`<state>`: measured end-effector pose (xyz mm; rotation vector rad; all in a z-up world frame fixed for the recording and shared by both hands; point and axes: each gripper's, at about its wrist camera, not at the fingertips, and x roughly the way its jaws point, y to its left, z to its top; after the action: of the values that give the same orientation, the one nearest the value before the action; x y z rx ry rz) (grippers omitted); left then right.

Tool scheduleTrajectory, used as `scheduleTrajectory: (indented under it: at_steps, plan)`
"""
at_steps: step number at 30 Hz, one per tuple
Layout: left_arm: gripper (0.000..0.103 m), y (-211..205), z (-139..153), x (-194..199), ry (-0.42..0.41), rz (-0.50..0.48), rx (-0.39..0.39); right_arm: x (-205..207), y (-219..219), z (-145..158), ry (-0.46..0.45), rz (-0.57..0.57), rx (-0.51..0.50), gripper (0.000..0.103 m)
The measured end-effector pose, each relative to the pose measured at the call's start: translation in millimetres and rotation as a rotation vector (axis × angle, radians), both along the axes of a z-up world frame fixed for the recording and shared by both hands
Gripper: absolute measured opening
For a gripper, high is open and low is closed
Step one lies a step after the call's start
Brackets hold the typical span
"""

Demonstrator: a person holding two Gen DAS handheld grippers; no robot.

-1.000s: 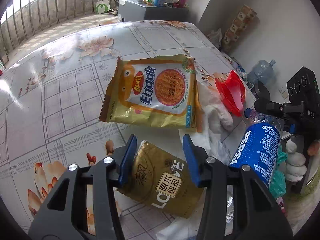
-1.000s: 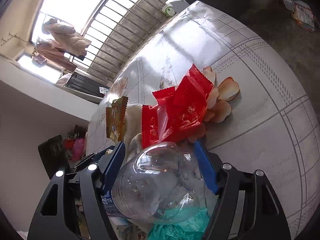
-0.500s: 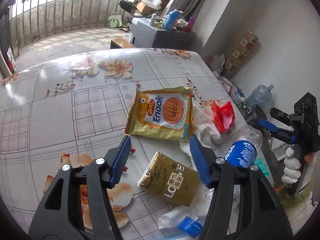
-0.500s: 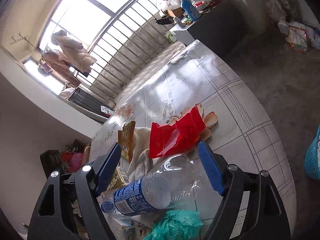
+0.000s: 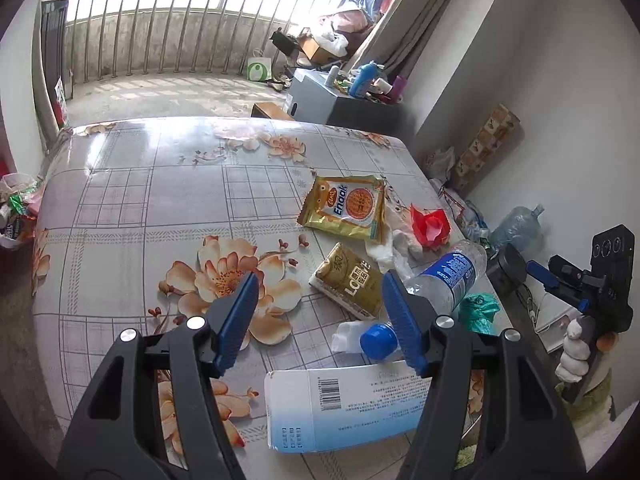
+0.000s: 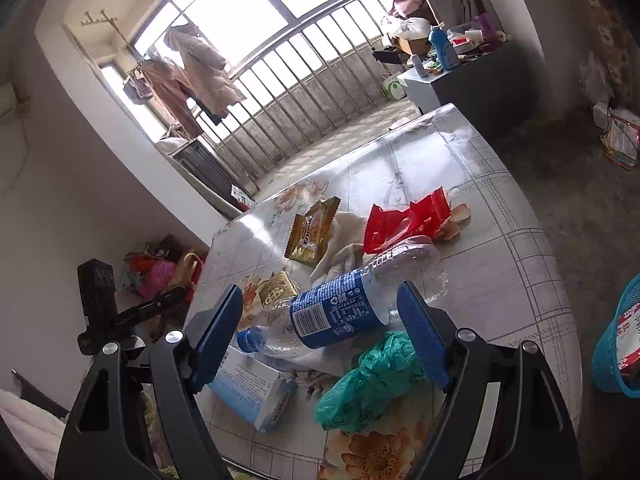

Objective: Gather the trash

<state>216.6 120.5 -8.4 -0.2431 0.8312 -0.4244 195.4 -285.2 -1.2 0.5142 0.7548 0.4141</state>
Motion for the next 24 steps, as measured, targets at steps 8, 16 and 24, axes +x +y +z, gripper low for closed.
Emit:
scheduleTrajectory:
  at_steps: [8,16,24]
  plan:
    - [0.059,22,-28,-68,0.087,0.036,-0.041,14,79,-16,0.051,0.223,0.004,0.056]
    - [0.036,27,-64,-87,0.191,0.048,-0.090,20,135,-47,0.172,0.322,-0.084,0.051]
    - [0.022,24,-78,-86,0.245,0.043,-0.046,3,135,-51,0.206,0.334,-0.122,0.051]
